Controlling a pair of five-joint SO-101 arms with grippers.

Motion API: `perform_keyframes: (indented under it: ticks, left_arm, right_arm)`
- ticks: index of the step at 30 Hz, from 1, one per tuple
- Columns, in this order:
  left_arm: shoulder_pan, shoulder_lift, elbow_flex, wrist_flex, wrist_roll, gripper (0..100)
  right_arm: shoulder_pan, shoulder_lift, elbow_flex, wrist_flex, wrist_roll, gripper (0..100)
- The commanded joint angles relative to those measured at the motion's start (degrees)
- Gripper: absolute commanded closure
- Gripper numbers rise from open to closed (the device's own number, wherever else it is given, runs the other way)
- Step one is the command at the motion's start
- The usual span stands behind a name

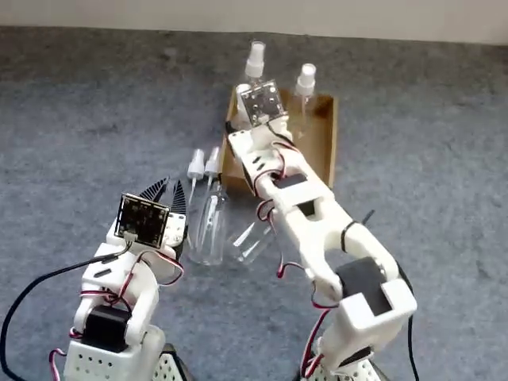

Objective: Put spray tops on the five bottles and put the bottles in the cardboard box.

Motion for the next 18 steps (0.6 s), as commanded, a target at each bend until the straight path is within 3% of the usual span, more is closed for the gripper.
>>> perform_keyframes:
  ticks: [1, 18]
  left_arm:
    - [1.54, 0.04, -0.22, -1.41, -0.26, 99]
    - [1.63, 0.04, -0.22, -1.41, -0.26, 99]
  right_arm:
    - [-0.48, 1.19, -6.64, -1.54, 0.26, 99.5]
    - [-0.57, 8.84, -12.79, -1.45, 0.53, 99.1]
